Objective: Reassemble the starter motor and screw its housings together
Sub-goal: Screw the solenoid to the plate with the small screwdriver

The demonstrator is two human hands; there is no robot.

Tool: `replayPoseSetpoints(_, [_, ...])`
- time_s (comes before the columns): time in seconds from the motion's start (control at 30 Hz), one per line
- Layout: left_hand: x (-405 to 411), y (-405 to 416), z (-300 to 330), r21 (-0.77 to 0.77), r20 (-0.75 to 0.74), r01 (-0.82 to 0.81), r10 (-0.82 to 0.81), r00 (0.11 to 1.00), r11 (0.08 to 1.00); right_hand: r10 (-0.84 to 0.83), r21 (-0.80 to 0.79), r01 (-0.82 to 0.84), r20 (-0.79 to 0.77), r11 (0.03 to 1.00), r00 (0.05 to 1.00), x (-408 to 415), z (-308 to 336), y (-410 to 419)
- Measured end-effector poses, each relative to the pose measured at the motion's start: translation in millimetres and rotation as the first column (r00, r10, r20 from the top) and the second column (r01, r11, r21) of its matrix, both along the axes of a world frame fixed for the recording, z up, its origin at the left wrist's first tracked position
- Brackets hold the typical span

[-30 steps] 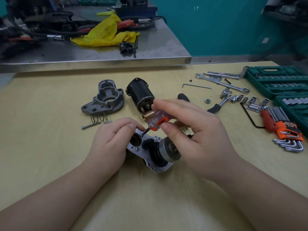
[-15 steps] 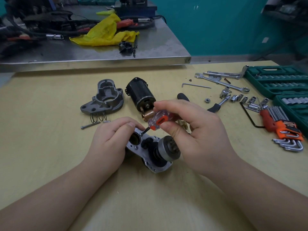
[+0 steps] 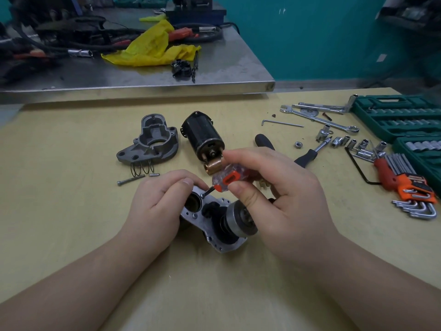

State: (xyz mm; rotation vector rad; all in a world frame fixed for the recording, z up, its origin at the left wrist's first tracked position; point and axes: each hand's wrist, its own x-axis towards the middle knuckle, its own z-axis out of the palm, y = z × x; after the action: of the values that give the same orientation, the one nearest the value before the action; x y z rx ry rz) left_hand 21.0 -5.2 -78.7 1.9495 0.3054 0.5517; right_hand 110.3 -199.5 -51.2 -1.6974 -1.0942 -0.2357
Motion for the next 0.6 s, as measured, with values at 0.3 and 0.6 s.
replayPoseSetpoints(0.3, [-2, -3, 2, 0.055, 0.006, 0.073, -0.074, 0.997, 0.996, 0.04, 0.142, -0.059, 0.131, 0.988, 0.991, -2, 0, -8])
replayPoseSetpoints(0.6, [-6, -5, 0, 0.113, -0.004, 0.056, -0.056, 0.998, 0.992, -0.072, 0.299, 0.223, -0.444, 0.928, 0.893, 45, 3, -12])
